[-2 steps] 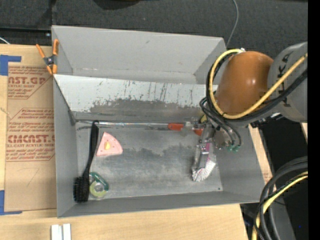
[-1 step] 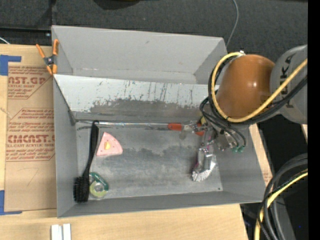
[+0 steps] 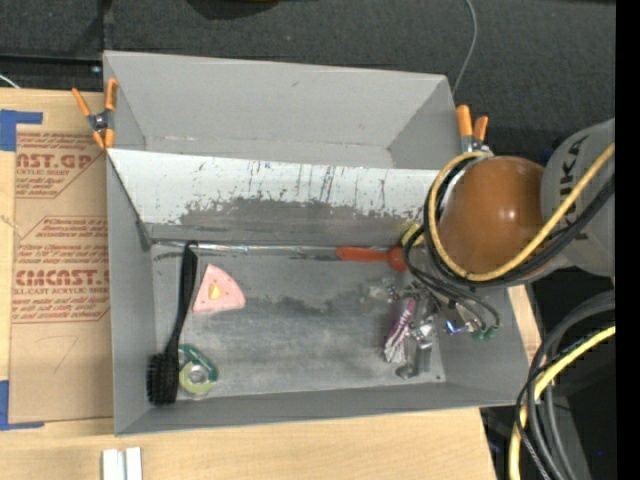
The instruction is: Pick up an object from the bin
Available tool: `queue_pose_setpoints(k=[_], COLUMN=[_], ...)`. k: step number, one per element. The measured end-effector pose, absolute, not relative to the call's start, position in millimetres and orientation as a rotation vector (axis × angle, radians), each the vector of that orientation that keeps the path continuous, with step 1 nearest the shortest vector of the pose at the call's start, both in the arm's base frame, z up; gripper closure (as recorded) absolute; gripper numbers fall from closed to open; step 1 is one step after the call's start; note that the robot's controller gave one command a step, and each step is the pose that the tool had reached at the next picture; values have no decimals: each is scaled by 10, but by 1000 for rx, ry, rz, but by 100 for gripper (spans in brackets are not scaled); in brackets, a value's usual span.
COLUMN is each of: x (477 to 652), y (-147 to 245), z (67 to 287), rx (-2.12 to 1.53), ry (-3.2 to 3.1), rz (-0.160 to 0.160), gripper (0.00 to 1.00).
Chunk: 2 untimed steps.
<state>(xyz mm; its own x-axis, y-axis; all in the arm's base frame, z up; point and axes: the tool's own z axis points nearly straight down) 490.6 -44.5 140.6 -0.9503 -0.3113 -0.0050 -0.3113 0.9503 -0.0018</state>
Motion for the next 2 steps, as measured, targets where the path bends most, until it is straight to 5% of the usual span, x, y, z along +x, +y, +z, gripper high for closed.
queue_pose_setpoints(k=[1,2], x=[4918,5715], y=[-443,-175], z=[1431,1215], rx=[-542,-1016], ry=[3088,2958], rz=[-2,-4], gripper=[0,0])
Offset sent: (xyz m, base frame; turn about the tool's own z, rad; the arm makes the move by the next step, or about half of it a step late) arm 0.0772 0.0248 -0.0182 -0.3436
